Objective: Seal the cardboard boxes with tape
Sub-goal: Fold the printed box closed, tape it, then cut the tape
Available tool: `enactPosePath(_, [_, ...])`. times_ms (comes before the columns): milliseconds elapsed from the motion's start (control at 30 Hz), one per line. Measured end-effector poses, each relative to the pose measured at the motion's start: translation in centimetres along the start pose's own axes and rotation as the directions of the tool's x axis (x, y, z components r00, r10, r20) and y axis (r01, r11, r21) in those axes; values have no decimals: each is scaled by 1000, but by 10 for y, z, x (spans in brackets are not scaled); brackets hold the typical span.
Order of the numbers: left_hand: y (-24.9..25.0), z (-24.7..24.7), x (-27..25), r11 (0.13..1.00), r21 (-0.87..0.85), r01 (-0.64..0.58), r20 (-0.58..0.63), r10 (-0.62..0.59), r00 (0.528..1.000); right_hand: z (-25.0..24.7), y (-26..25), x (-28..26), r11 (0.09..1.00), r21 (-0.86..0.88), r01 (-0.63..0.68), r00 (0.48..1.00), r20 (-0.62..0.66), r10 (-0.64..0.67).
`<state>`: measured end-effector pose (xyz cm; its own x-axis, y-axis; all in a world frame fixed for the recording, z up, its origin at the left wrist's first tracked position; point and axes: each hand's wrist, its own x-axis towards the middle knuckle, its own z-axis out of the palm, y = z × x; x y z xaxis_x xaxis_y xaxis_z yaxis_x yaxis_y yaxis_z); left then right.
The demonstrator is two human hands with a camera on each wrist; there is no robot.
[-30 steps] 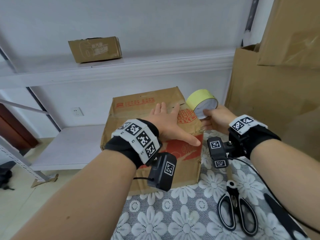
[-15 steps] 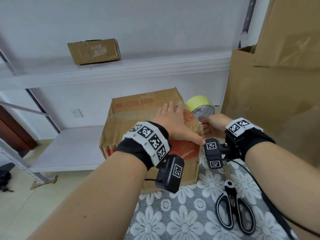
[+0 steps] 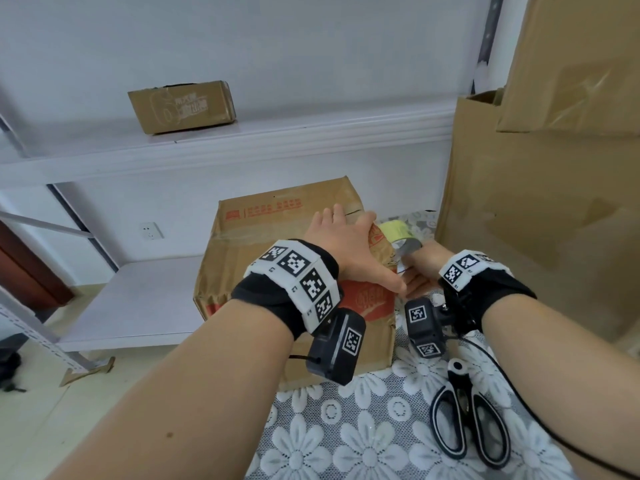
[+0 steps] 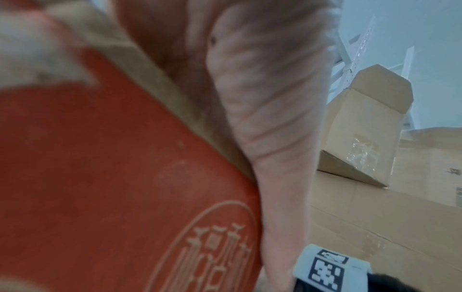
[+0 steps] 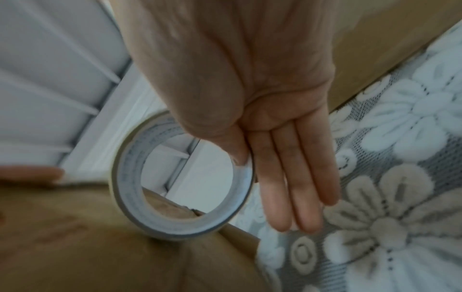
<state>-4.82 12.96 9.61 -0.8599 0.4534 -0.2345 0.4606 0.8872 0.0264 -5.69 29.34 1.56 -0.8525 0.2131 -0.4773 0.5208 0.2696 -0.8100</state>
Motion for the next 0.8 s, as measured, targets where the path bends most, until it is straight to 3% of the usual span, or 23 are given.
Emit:
enactPosePath(200, [23,-17,5,989,118,87,90,-98,991,-3,1,0,996,-77,53,998,-38,-56])
enactPosePath(400, [40,-24,5,977,184,109,159,-139,977,-4,0,4,950,-199,240,947,-169,-274])
enactPosePath(533, [45,-19,2,972,178,151,118,-174,978,-11,-7,-9,905,-232,357,919,-88,-385])
enactPosePath(600, [41,-17,2,981,113,156,117,-169,979,-14,-15,-23,871,-222,438,878,-106,-468])
enactPosePath(733, [24,-8,1,986,-104,131,97,-121,988,-6,-33,-51,764,-282,580,686,-338,-645])
enactPosePath(800, [11,-7,-7,968,-246,60,47,-50,998,4,-42,-61,754,-228,616,678,-334,-655])
